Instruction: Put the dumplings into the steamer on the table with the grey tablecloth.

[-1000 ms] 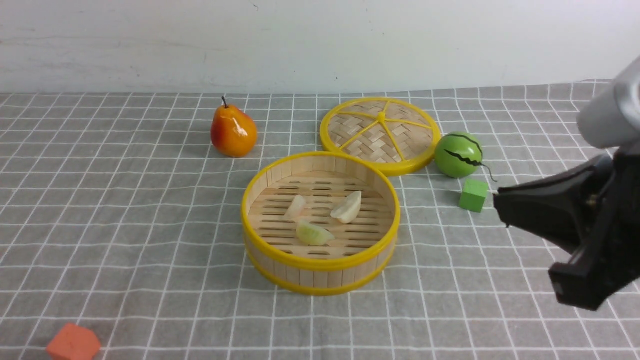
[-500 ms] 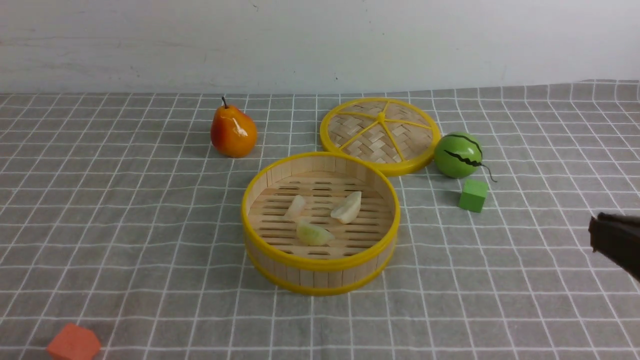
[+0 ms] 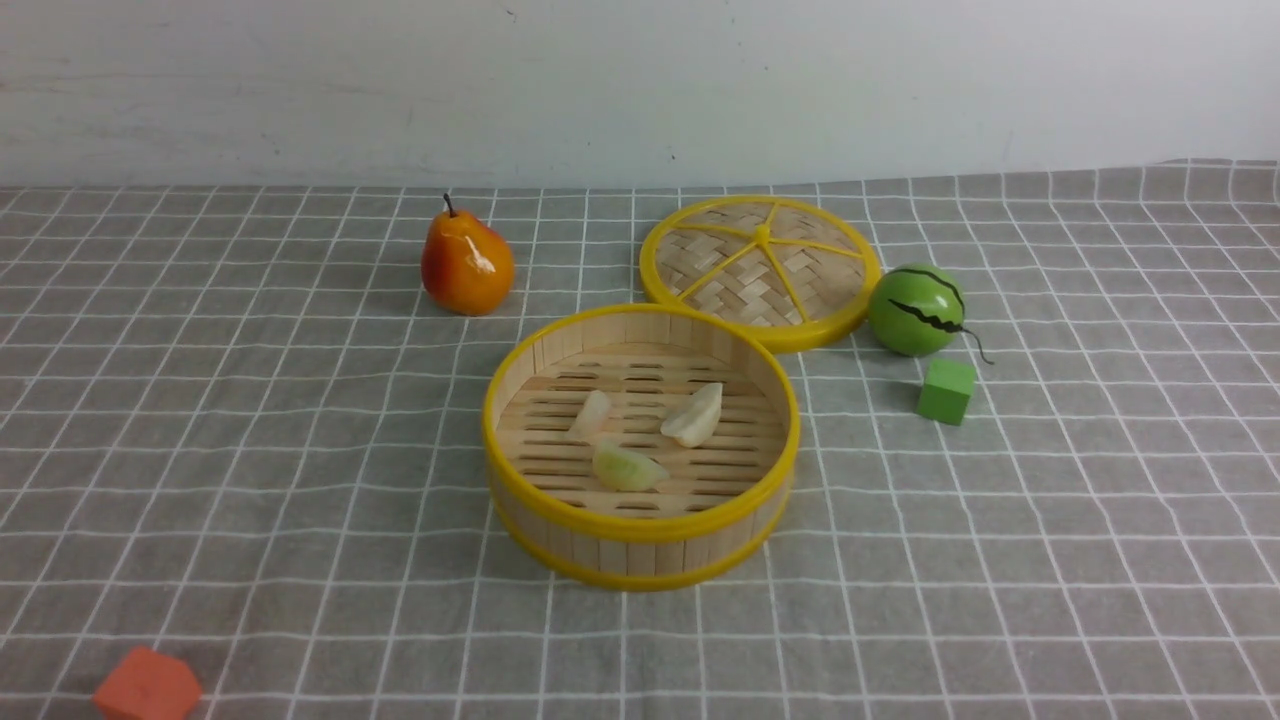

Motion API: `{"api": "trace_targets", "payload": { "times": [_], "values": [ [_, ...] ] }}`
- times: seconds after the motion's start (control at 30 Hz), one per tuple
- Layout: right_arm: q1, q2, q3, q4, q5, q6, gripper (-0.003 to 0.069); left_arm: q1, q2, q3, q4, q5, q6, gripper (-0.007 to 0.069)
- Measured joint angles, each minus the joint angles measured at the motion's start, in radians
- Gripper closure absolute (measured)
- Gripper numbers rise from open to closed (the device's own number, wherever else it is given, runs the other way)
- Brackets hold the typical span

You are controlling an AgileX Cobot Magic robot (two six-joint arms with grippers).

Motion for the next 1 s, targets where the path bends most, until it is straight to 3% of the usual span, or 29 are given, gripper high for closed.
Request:
{"api": "trace_targets", "payload": {
  "times": [0.53,1.0],
  "values": [
    [-0.025,-0.037,0.047,-0.012,0.239,0.051,0.0680,0.000,0.000,0.000,0.000,0.000,-0.001,0.0587],
    [-0.026,-0.038,0.045,-0.011,0.252,0.052,0.0673,0.000,0.000,0.000,0.000,0.000,-0.003,0.0577]
  ]
}}
